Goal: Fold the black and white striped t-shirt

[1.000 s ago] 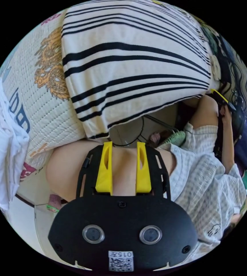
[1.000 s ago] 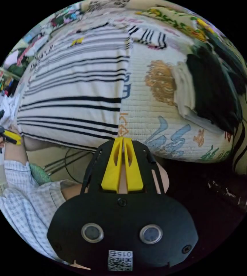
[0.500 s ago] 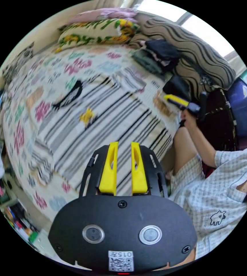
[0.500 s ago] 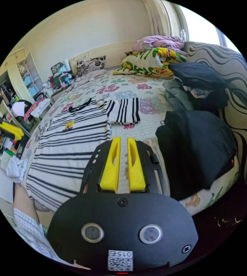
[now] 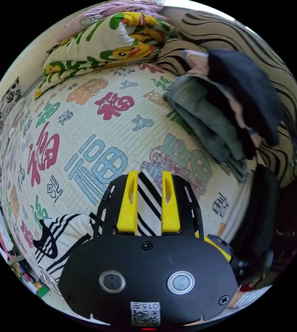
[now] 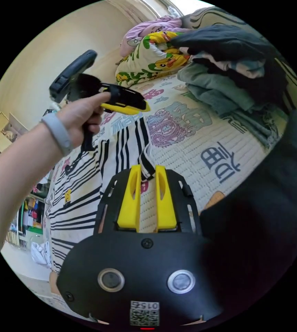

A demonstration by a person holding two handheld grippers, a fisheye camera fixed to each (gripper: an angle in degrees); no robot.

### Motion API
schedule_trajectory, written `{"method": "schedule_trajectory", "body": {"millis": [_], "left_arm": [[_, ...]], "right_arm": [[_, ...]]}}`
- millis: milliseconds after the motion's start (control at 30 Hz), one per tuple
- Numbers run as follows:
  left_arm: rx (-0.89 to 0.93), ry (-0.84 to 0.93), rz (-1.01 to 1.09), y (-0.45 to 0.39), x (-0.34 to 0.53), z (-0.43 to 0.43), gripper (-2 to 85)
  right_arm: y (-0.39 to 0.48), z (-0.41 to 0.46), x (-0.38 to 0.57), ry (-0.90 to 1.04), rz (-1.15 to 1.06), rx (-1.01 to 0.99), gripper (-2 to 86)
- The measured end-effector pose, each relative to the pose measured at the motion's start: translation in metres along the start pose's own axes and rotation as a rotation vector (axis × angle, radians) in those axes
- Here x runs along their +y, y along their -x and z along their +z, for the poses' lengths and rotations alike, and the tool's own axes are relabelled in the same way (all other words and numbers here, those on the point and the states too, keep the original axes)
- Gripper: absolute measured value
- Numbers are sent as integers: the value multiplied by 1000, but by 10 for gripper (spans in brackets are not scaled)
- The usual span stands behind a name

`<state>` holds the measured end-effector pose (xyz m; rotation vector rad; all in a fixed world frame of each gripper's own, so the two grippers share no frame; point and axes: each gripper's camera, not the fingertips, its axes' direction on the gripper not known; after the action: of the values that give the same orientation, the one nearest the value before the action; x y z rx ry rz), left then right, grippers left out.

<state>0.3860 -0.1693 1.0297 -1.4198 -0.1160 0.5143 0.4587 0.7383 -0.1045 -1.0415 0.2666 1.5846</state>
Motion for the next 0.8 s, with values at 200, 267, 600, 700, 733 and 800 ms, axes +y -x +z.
{"method": "schedule_trajectory", "body": {"millis": [200,267,600,700,733,800], "left_arm": [[77,-39,-17,19,21,2,32],[115,-110,-18,28,33,-17,13],[289,-479,-146,156,185,-129,-2],[303,-497,-232,199,250,-123,-1],[293,-469,-271,213,273,-115,0],[304,-457,-342,232,305,-102,3]], "right_arm": [[6,-3,-7,17,-54,8,26],[10,-10,-5,-5,-72,12,15],[104,-65,4,-157,-396,11,6],[143,-61,18,-117,-525,-19,12],[150,-58,22,-107,-546,-18,13],[175,-41,38,-25,-636,-19,20]]}}
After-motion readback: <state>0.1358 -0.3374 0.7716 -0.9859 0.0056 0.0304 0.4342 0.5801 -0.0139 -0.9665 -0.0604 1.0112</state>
